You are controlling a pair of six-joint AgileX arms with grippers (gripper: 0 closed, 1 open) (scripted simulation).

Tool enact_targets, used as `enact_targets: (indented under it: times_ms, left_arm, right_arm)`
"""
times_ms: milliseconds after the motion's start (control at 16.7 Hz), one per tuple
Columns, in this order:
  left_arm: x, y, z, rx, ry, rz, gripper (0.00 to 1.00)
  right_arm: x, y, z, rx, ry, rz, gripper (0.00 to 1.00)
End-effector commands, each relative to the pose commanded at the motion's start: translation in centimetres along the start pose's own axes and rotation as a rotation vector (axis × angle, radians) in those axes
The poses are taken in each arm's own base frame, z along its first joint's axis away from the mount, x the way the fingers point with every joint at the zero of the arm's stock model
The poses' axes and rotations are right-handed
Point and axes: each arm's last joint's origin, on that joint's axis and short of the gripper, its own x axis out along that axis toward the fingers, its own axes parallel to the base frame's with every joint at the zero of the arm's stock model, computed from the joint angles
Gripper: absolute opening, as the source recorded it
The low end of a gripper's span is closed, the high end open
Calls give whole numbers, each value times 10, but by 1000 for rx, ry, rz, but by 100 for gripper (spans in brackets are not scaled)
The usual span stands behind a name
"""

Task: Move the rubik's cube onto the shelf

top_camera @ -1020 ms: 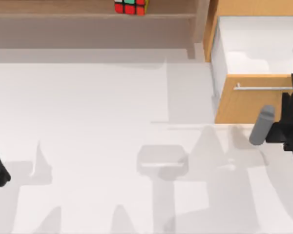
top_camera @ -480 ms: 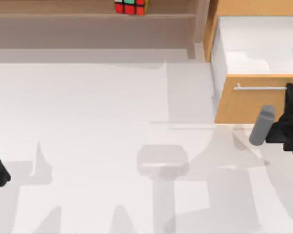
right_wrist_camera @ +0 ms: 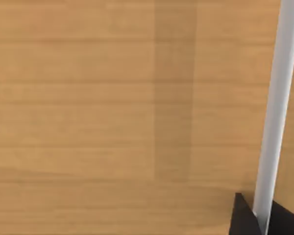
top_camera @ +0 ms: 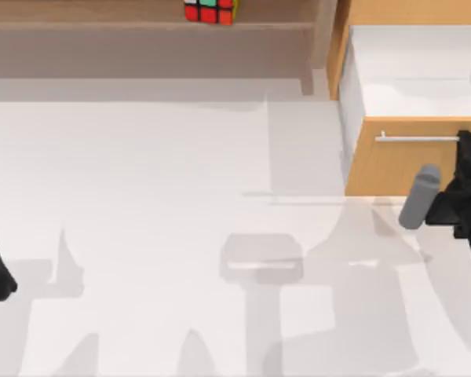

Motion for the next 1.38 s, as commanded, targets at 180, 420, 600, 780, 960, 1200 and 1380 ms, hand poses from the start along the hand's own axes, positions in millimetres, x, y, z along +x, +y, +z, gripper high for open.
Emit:
enact_targets:
  times_ms: [180,420,600,780,960,1200,1380]
  left_arm:
    - [0,0,0,0,0,0,100]
    - [0,0,0,0,0,0,100]
    - [0,0,0,0,0,0,100]
    - [0,0,0,0,0,0,100]
    - [0,0,0,0,0,0,100]
    - [0,0,0,0,0,0,100]
    - [0,0,0,0,0,0,100]
  right_arm:
    - [16,2,0,-3,-1,8,0]
    - [41,3,0,-4,0,15,0]
    - [55,2,-1,-4,0,12,0]
    - [56,2,-1,-4,0,11,0]
    - [58,0,0,1,-2,3,0]
    - [78,1,1,-1,-2,5,0]
    - [97,3,1,-4,-2,15,0]
